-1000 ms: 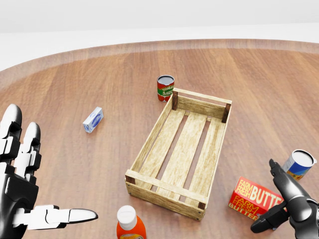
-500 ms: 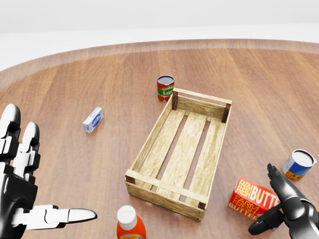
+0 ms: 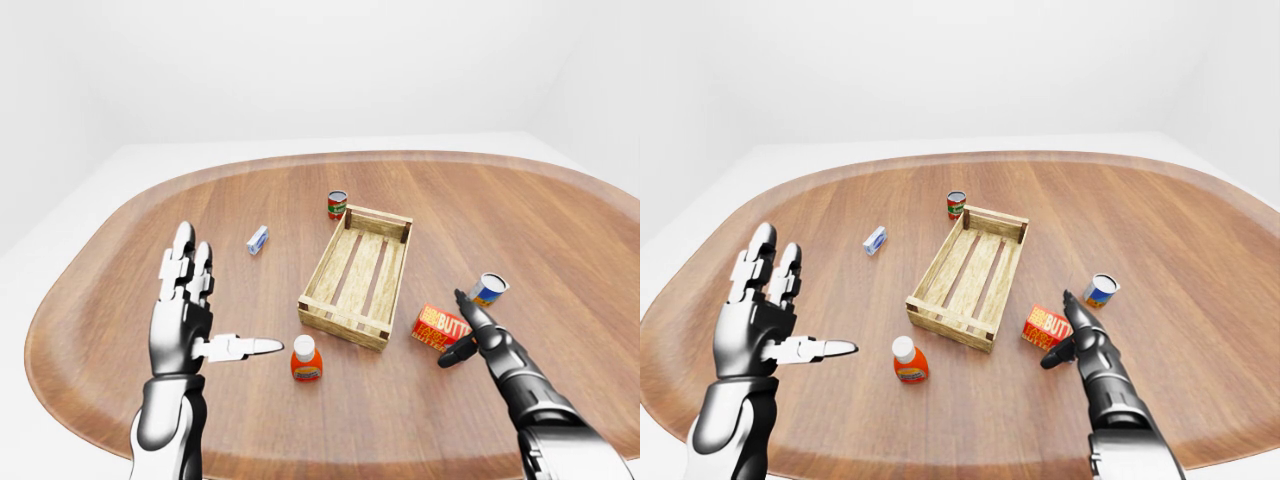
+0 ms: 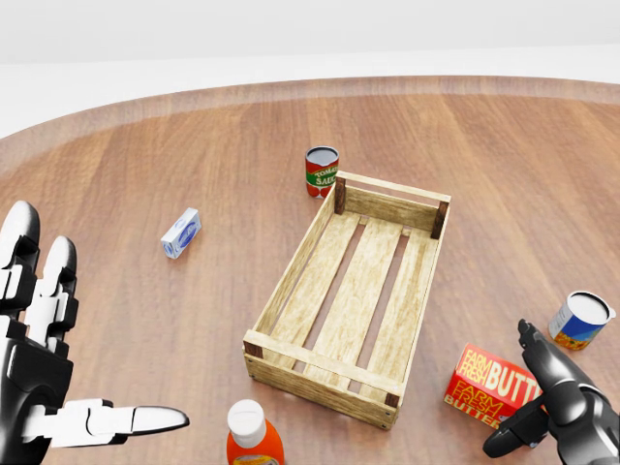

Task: Pick up the butter and put it in the tray.

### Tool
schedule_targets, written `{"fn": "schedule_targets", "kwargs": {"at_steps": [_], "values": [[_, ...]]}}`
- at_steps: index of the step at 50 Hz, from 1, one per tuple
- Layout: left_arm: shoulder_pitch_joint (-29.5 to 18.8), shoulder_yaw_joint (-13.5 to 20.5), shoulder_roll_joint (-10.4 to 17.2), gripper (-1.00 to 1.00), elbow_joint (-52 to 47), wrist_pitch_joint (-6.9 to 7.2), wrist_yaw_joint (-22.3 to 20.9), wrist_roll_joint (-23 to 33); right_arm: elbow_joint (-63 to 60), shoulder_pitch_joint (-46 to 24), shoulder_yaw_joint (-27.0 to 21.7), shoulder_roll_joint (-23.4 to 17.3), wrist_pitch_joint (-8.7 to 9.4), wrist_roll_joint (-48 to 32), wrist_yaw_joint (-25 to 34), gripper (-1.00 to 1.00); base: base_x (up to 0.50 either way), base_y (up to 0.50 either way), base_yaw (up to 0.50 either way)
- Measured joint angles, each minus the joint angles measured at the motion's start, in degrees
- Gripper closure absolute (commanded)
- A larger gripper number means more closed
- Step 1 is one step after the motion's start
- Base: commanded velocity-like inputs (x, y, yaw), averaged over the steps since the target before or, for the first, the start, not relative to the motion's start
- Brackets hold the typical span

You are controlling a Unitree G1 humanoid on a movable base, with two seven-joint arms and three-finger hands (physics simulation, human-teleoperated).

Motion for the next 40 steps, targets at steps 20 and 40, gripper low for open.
{"fn": "schedule_targets", "kwargs": {"at_steps": [20,40], "values": [[0.1,-0.1,0.0,-1.00,0.0,0.00,0.0,0.0,1.7,-1.5,0.3,-0.4,0.00,-1.2,-0.5,1.00,0.00,0.00,0.00],[0.0,-0.5,0.0,-1.00,0.5,0.00,0.1,0.3,2.6,0.1,0.0,1.4,0.00,-0.9,-1.3,1.00,0.00,0.00,0.00]]}}
